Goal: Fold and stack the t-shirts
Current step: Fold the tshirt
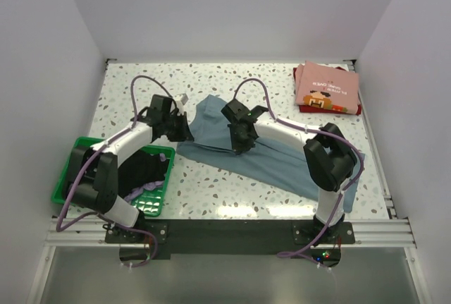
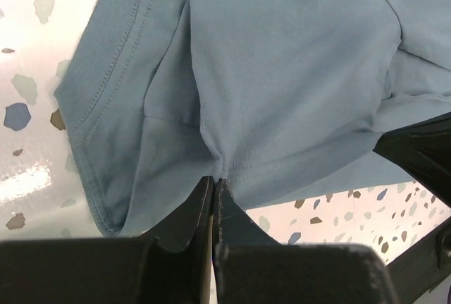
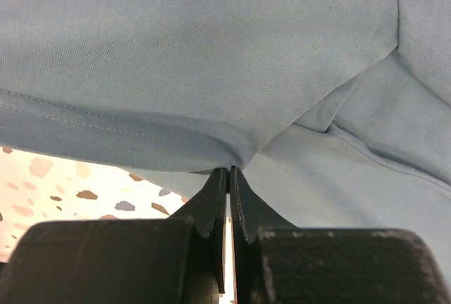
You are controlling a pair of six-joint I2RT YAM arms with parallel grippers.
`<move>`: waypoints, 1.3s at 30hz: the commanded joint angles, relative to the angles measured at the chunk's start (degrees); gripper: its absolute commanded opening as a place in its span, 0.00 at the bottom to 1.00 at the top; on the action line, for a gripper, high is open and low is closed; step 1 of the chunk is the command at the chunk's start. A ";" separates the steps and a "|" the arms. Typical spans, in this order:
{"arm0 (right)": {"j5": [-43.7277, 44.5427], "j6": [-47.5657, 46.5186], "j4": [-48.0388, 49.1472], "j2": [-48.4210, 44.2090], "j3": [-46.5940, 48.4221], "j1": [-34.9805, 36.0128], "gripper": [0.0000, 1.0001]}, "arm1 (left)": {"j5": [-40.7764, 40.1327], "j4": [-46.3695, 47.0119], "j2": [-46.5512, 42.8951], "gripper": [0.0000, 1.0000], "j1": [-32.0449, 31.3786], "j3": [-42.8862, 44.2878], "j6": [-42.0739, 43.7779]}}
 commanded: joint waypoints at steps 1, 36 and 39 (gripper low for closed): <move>-0.36 -1.21 0.43 -0.76 -0.10 0.02 0.00 | -1.26 -0.63 -3.17 0.00 -0.16 -0.94 0.19; -0.88 -1.47 -4.84 -3.40 -0.54 2.65 0.00 | -3.81 -7.92 -7.04 0.00 -1.56 -2.34 4.14; -0.45 -1.91 -5.63 -2.52 -0.01 3.62 0.00 | -4.26 -8.71 -6.86 0.00 -1.57 -2.78 4.41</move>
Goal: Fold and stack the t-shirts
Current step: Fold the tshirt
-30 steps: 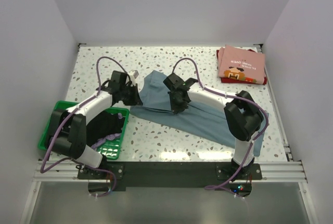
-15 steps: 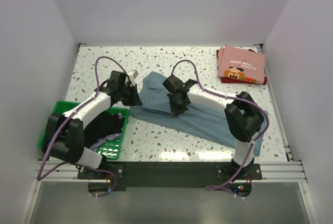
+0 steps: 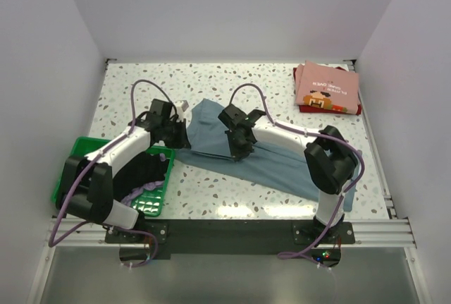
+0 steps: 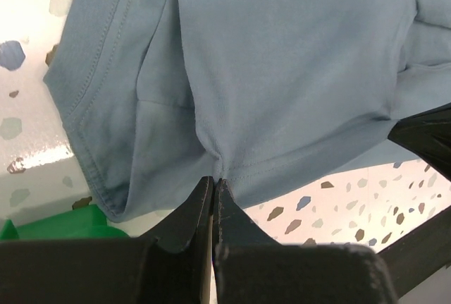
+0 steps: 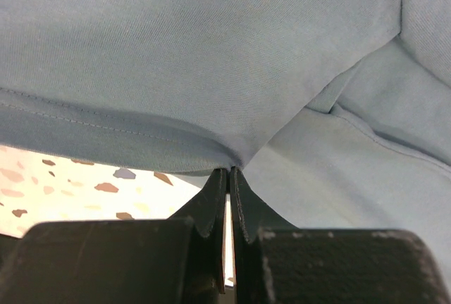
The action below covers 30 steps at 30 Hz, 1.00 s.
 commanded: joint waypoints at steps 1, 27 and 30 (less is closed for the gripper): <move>1.61 -1.23 -3.82 -1.25 1.35 1.22 0.00 | -1.83 -2.29 -1.77 0.00 -0.08 -0.93 2.53; 2.93 -3.43 -1.02 -11.97 -4.45 -10.20 0.51 | 12.57 0.95 12.28 0.59 -0.17 15.41 -7.65; 2.58 -4.74 2.31 -11.62 -6.91 -14.67 0.51 | 15.47 5.68 17.64 0.58 -0.25 16.03 -10.90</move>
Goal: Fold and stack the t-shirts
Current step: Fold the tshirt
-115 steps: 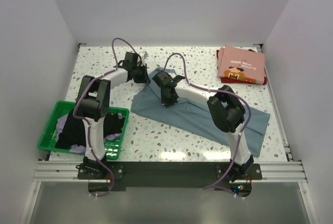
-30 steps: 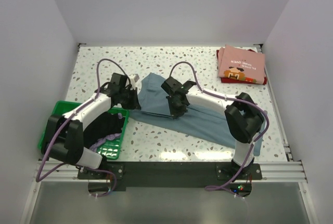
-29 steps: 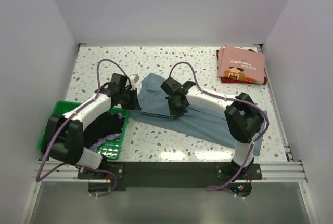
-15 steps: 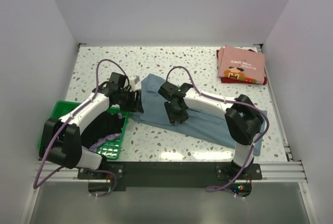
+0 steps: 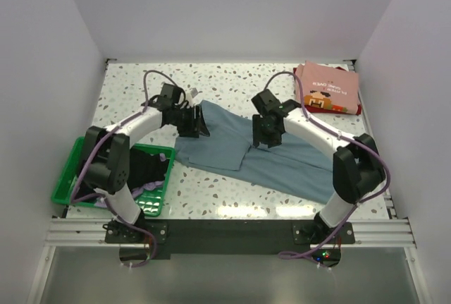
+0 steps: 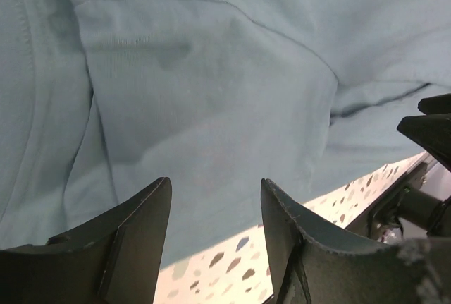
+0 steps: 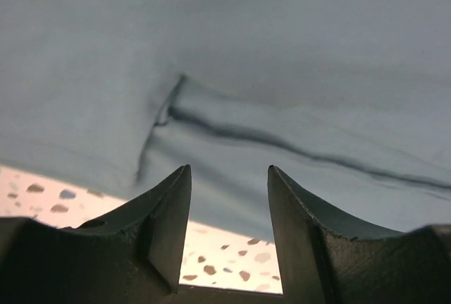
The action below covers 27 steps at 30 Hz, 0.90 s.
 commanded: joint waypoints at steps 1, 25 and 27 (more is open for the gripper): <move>-0.48 -2.24 5.84 -0.45 -2.87 -4.41 0.51 | 5.87 7.84 5.69 0.58 -0.23 2.33 -5.95; -3.74 -6.37 6.74 6.32 0.89 -17.70 0.50 | -8.89 -4.09 46.91 0.59 2.67 48.28 1.95; -3.74 -6.98 5.42 6.15 2.04 -17.96 0.50 | -9.69 -4.54 50.60 0.60 2.84 53.82 1.60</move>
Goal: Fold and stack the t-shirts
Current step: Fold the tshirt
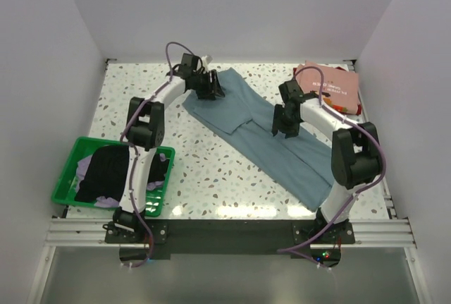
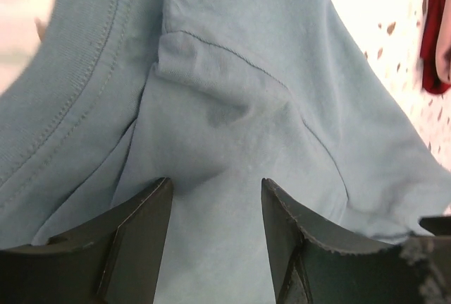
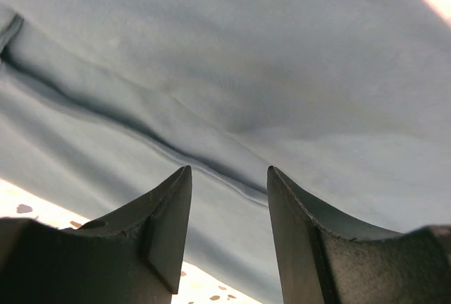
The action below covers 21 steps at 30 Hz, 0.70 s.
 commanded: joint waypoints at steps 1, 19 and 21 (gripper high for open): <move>-0.76 -1.85 -2.32 -0.26 3.86 -0.71 0.50 | -10.82 -5.35 8.94 0.60 1.62 6.89 3.92; 1.26 -0.45 0.75 -6.67 -10.46 -3.17 0.50 | -8.81 3.34 -5.98 0.63 0.04 0.08 2.68; 1.17 -0.53 1.10 -6.68 -11.08 -3.35 0.50 | -8.72 3.79 -9.32 0.63 -0.92 -2.55 2.77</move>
